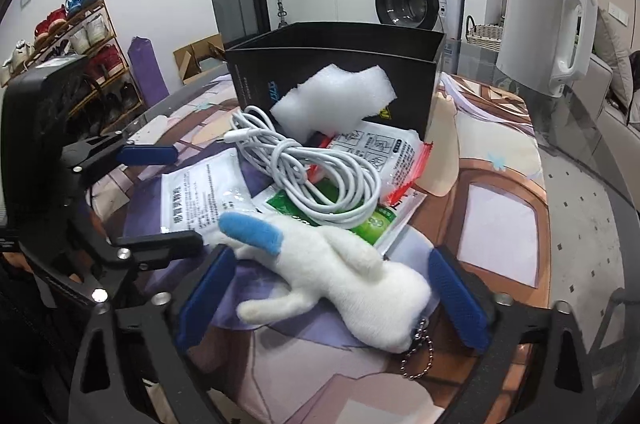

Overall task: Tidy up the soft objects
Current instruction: 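Withdraw both grippers and move the right gripper toward the white plush toy, then grasp the white plush toy with the right gripper and lift it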

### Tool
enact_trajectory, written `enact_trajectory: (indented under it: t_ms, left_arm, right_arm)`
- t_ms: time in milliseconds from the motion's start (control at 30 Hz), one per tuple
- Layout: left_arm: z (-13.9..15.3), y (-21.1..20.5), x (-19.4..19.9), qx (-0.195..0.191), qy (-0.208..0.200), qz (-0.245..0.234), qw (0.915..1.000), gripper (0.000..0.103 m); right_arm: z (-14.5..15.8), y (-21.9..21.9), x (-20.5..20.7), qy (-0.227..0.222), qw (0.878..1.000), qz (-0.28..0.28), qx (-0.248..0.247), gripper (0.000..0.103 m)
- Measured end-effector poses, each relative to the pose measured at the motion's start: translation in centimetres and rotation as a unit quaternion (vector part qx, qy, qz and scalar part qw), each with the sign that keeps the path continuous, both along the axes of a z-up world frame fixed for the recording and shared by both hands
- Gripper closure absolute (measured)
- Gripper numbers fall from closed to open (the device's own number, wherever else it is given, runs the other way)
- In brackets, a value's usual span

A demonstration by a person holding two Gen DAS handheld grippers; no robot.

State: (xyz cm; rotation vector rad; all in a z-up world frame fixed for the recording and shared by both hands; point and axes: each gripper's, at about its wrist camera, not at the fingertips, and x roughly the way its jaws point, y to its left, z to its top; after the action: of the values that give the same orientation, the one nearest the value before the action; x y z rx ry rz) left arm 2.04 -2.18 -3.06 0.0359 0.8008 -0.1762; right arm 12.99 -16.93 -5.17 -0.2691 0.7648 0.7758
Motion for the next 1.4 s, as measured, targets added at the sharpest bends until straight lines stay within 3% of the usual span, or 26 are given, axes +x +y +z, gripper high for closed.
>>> enact_trajectory:
  t_ms: [167,467,867,1000,1033,1400]
  left_arm:
    - [0.0,-0.1,0.0,0.000,-0.001,0.000,1.0000,0.000]
    - [0.0,-0.1,0.0,0.000,-0.001,-0.001,1.0000,0.000]
    - [0.1,-0.3,0.0,0.001,-0.001,0.001,1.0000,0.000]
    - [0.0,-0.3,0.1,0.000,-0.001,0.002,1.0000,0.000]
    - [0.0,-0.4,0.1,0.000,-0.001,0.002,1.0000,0.000]
    - [0.0,-0.2,0.3,0.000,-0.001,0.003,1.0000,0.000]
  right_arm:
    - [0.0,0.2,-1.2,-0.007,1.000,0.019,-0.002,0.023]
    - [0.3,0.4,-2.3,-0.002,0.999,0.044,0.012,0.031]
    - [0.8,-0.2,-3.6,-0.007,0.997,0.069,0.027,0.032]
    - [1.0,-0.1,-3.7,0.006,0.995,0.091,0.044,0.040]
    - [0.9,0.1,-3.6,0.008,0.995,0.094,0.043,0.050]
    - [0.3,2.3,-2.5,0.011,0.994,0.110,0.017,0.051]
